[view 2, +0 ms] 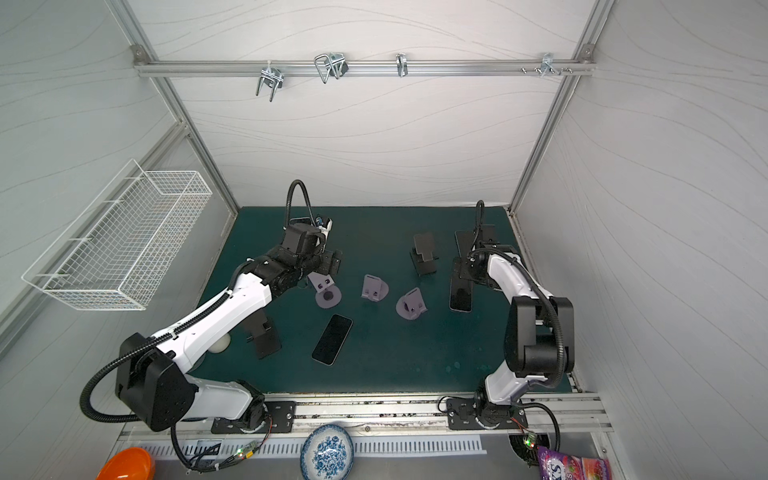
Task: Remove the phone from the phone stand
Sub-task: 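Open the right gripper to release the pink-framed phone flat on the table, then lift the right gripper away while the left gripper lowers toward the purple-framed phone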
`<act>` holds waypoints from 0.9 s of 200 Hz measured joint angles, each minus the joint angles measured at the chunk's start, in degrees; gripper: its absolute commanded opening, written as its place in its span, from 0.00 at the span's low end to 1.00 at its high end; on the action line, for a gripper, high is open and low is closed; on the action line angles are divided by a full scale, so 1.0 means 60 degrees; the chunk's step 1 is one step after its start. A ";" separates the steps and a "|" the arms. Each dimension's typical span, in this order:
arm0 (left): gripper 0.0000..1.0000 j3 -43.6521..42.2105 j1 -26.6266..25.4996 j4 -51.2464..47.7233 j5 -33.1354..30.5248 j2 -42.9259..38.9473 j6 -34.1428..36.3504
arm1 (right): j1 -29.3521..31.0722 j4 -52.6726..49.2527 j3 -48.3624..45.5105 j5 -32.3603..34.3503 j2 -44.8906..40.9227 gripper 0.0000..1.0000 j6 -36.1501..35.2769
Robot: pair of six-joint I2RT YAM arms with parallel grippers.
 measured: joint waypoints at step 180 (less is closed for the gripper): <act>0.94 0.1016 0.0732 0.0022 -0.0605 -0.0131 0.0044 | 0.4357 -0.0459 0.4441 -0.0015 -0.0907 0.93 -0.1625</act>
